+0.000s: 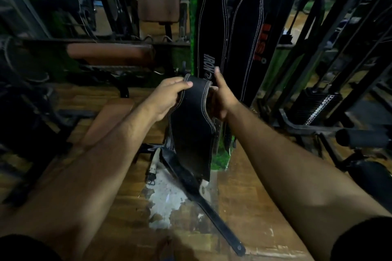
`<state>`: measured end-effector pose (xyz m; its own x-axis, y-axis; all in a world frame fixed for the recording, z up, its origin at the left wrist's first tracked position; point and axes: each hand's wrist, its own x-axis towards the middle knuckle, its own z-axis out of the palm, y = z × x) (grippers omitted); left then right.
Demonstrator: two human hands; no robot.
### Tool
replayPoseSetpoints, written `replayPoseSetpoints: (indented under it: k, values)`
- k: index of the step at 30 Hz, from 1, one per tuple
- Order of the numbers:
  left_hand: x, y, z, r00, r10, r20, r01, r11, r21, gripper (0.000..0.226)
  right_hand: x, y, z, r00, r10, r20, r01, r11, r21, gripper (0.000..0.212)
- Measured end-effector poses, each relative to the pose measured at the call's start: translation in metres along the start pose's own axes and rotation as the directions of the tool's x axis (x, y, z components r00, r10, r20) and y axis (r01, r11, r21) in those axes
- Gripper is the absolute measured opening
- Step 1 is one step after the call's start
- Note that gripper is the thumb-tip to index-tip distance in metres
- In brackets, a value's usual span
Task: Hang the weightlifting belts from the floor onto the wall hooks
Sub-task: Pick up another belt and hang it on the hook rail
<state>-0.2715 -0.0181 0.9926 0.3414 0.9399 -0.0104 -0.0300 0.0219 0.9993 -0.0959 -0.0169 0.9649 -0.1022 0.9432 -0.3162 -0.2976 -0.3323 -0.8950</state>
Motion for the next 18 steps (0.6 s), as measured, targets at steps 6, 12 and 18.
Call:
replayPoseSetpoints:
  k: [6, 12, 18]
  values:
    - [-0.008, -0.006, -0.004, 0.981, -0.188, 0.055, 0.179, 0.973, 0.144, 0.024, -0.014, -0.034, 0.017, 0.977, -0.14, -0.162, 0.134, 0.99, -0.045, 0.009]
    - [0.008, 0.018, 0.008, 0.998, -0.044, -0.038, 0.049, 0.987, 0.154, 0.006, -0.024, -0.045, 0.011, 0.946, -0.323, -0.036, 0.314, 0.937, -0.154, 0.027]
    - [0.011, 0.037, 0.013, 0.995, 0.085, 0.049, -0.095, 0.961, 0.258, 0.015, -0.033, -0.085, 0.021, 0.943, -0.333, -0.015, 0.333, 0.942, -0.034, 0.017]
